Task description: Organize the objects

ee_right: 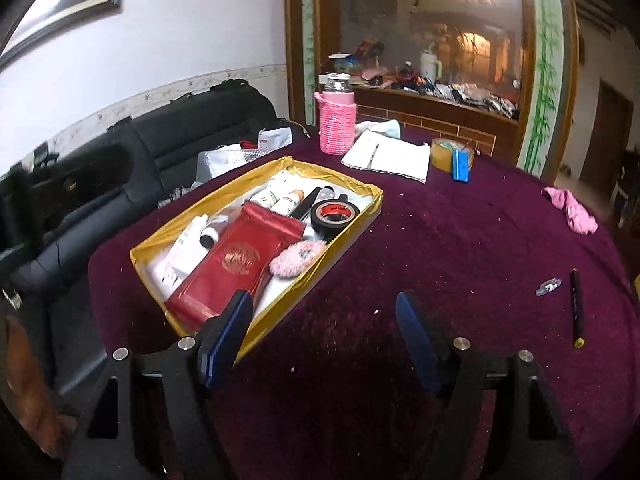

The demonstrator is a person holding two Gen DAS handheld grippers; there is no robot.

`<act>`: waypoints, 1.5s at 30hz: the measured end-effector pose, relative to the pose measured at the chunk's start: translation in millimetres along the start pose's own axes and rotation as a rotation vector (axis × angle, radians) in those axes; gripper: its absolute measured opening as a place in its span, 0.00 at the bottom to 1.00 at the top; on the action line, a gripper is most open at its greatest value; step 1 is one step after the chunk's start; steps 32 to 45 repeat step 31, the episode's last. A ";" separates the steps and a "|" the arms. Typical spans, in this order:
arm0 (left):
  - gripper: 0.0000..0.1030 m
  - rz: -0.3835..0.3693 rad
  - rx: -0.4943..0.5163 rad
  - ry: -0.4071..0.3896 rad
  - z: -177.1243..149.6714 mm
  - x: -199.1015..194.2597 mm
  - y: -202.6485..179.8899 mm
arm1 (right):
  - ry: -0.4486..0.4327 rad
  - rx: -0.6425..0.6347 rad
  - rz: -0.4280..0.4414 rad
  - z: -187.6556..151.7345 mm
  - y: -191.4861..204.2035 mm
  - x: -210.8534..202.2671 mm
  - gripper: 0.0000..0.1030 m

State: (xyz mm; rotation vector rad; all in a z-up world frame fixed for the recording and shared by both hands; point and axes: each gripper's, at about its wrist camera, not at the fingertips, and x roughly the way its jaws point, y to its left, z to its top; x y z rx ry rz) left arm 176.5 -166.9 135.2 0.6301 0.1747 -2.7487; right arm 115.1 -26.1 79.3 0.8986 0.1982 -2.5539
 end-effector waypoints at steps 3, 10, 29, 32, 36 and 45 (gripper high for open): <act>1.00 0.034 0.034 -0.028 -2.7 -7.2 -7.2 | -0.007 -0.020 -0.002 -5.4 3.4 -3.8 0.69; 1.00 0.072 0.036 -0.001 -2.7 -4.0 -9.2 | -0.036 -0.009 -0.020 -6.7 0.2 -10.8 0.72; 1.00 0.097 -0.015 0.225 -28.7 61.9 12.2 | 0.070 -0.088 -0.117 -8.3 21.9 25.9 0.76; 1.00 0.095 -0.016 0.222 -28.6 62.7 13.0 | 0.080 -0.104 -0.133 -7.5 24.5 28.9 0.76; 1.00 0.095 -0.016 0.222 -28.6 62.7 13.0 | 0.080 -0.104 -0.133 -7.5 24.5 28.9 0.76; 1.00 0.095 -0.016 0.222 -28.6 62.7 13.0 | 0.080 -0.104 -0.133 -7.5 24.5 28.9 0.76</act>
